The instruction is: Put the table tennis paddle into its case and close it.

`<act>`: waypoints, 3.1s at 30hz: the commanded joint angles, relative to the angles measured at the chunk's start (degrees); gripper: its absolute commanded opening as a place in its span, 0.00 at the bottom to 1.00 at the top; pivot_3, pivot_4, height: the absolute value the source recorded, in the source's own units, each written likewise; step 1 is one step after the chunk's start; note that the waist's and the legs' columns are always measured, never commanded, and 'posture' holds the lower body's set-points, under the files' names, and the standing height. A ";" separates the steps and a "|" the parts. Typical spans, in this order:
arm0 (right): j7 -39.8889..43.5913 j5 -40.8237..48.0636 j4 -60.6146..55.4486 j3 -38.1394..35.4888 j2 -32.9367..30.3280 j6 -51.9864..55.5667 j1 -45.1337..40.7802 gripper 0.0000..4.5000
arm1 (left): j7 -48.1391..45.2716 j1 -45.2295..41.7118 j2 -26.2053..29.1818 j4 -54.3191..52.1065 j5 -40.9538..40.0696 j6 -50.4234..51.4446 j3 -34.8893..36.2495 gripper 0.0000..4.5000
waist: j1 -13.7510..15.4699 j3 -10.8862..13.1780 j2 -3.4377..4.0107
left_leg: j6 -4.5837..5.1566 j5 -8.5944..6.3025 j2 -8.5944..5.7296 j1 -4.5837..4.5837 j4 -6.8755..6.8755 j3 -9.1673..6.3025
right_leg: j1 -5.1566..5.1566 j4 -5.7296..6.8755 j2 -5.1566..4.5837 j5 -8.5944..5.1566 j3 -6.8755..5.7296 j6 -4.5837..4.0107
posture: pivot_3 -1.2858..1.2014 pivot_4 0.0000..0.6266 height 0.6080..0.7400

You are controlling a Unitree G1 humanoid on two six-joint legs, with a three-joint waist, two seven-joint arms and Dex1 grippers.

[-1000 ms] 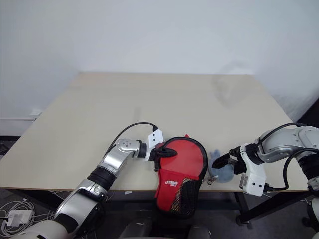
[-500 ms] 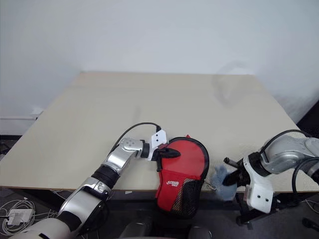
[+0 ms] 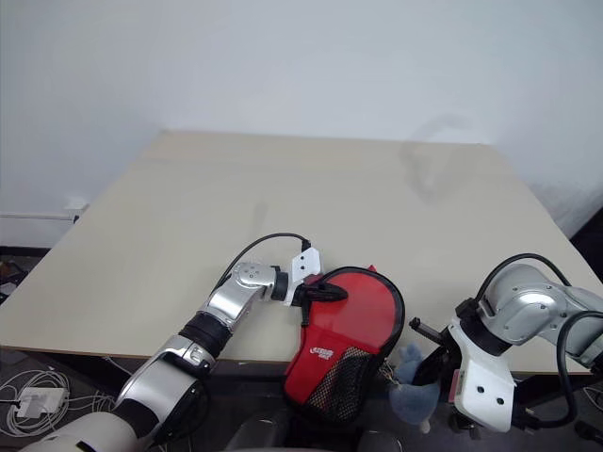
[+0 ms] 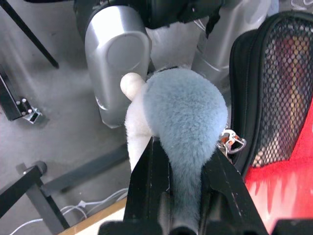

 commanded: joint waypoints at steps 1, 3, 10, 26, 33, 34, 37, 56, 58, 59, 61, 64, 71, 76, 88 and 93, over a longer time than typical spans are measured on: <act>2.18 2.25 -1.37 -2.71 1.60 0.49 0.23 0.03 | -0.06 1.32 0.70 2.37 2.72 1.27 -2.29 0.00 | -0.02 0.00 0.00 | 0.00 0.00 0.01 0.00 0.00 -0.01 | 0.00 0.02 0.01 0.00 -0.02 0.00 | 0.52 0.00 0.74; 2.60 1.68 -1.25 -3.58 2.93 1.44 0.30 0.03 | -0.32 1.09 0.47 2.52 2.75 1.09 -2.50 0.00 | -0.06 -0.01 0.01 | -0.01 0.00 0.01 0.01 0.00 -0.01 | 0.00 0.04 0.01 0.00 -0.04 0.00 | 0.52 0.00 0.74; 3.76 0.93 -3.06 -5.93 4.53 4.74 1.65 0.03 | -0.77 0.01 -0.66 4.35 2.85 -0.24 -2.87 0.00 | 0.04 0.00 0.01 | -0.01 0.00 0.01 0.01 0.00 0.01 | 0.00 0.03 0.02 0.00 -0.08 0.00 | 0.52 0.00 0.74; 6.79 2.40 -12.01 -9.72 0.84 5.05 12.68 0.03 | -1.66 1.14 -1.55 6.40 3.30 -1.73 -3.44 0.00 | 0.29 0.00 -0.01 | 0.02 -0.02 -0.02 0.00 0.00 -0.02 | 0.08 -0.05 -0.02 -0.02 -0.08 0.04 | 0.52 0.00 0.74; 7.68 3.23 -16.02 -9.63 0.19 5.06 15.59 0.03 | -1.72 1.16 -1.49 6.01 3.42 -1.17 -3.59 0.00 | 0.31 -0.03 0.03 | 0.08 -0.09 -0.04 0.04 -0.10 -0.21 | 0.39 -0.64 0.05 0.05 -0.20 0.19 | 0.52 0.00 0.74; 7.52 2.99 -16.64 -9.58 0.31 5.26 16.02 0.03 | -1.70 1.18 -1.47 5.94 3.42 -1.06 -3.61 0.00 | 0.30 -0.03 0.01 | 0.02 -0.14 -0.05 0.03 -0.11 -0.25 | 0.45 -0.76 0.05 0.07 -0.22 0.22 | 0.52 0.00 0.74; 6.93 1.76 -18.01 -9.51 0.84 5.87 17.28 0.03 | -1.60 1.21 -1.41 5.81 3.43 -0.81 -3.64 0.00 | 0.27 -0.02 0.00 | -0.02 -0.19 -0.14 0.03 -0.11 -0.24 | 0.48 -0.84 0.00 0.07 -0.21 0.25 | 0.52 0.00 0.74; 5.19 0.25 -14.01 -15.52 3.00 17.96 13.02 0.55 | 1.35 -0.51 -1.82 7.62 3.06 -0.02 -2.23 0.00 | 0.13 -0.02 -0.01 | -0.04 -0.17 -0.20 0.10 -0.10 -0.22 | 0.58 -0.83 0.04 0.14 -0.15 0.34 | 0.52 0.00 0.74; 4.93 0.81 -13.76 -16.49 3.23 21.28 12.17 0.71 | 1.58 -0.54 -1.70 7.77 3.08 -0.20 -2.09 0.00 | 0.12 -0.02 -0.02 | -0.04 -0.17 -0.22 0.11 -0.10 -0.21 | 0.58 -0.83 0.04 0.14 -0.14 0.34 | 0.52 0.00 0.74; 4.97 0.96 -13.64 -16.78 3.44 22.47 11.80 0.80 | 1.63 -0.63 -1.69 7.93 3.07 -0.27 -2.04 0.00 | 0.13 -0.02 -0.02 | -0.04 -0.17 -0.23 0.11 -0.10 -0.21 | 0.58 -0.83 0.03 0.14 -0.13 0.34 | 0.52 0.00 0.74; 5.77 2.29 -13.50 -17.35 3.58 24.63 10.95 0.94 | 1.70 -0.68 -1.63 8.01 3.02 -0.36 -1.92 0.00 | 0.12 -0.02 -0.01 | -0.04 -0.17 -0.23 0.11 -0.10 -0.21 | 0.57 -0.83 0.02 0.15 -0.12 0.34 | 0.52 0.00 0.74; 7.77 6.18 -12.29 -18.66 4.06 28.57 7.64 1.00 | 1.78 -0.69 -1.45 7.94 2.90 -0.37 -1.69 0.00 | 0.06 -0.02 -0.02 | -0.06 -0.16 -0.23 0.11 -0.10 -0.22 | 0.58 -0.82 0.03 0.15 -0.13 0.34 | 0.52 0.00 0.74; -1.66 1.25 -0.65 -18.55 16.47 47.69 -5.27 1.00 | 2.74 -0.69 -1.18 7.98 2.60 -0.68 -0.83 0.00 | -0.41 -0.06 -0.13 | -0.09 -0.14 -0.23 0.15 -0.10 -0.22 | 0.52 -0.78 0.07 0.18 -0.14 0.34 | 0.52 0.00 0.74; -8.94 -1.39 6.82 -19.35 22.93 62.26 -6.66 1.00 | 3.65 -0.23 -0.20 6.10 1.76 -0.09 0.63 0.00 | -0.29 -0.04 -0.16 | -0.26 -0.04 -0.31 0.06 -0.12 -0.07 | 0.35 -0.71 0.05 0.40 -0.04 0.23 | 0.52 0.00 0.74; -24.18 2.45 13.81 -26.50 33.64 90.28 -2.22 1.00 | 3.80 2.81 4.25 -0.18 0.82 2.38 3.14 0.00 | -2.35 -0.04 -0.19 | -3.13 0.50 -0.22 0.00 -0.95 0.10 | -0.28 -0.68 0.10 0.73 0.01 -0.07 | 0.52 0.00 0.74; -28.75 2.19 17.66 -27.95 37.16 93.06 -0.81 1.00 | 4.08 3.14 4.61 -0.99 0.82 3.02 3.39 0.00 | -2.32 -0.04 -0.19 | -3.09 0.51 0.01 0.02 -0.86 0.10 | -0.30 -0.63 0.14 0.83 -0.23 -0.21 | 0.52 0.00 0.74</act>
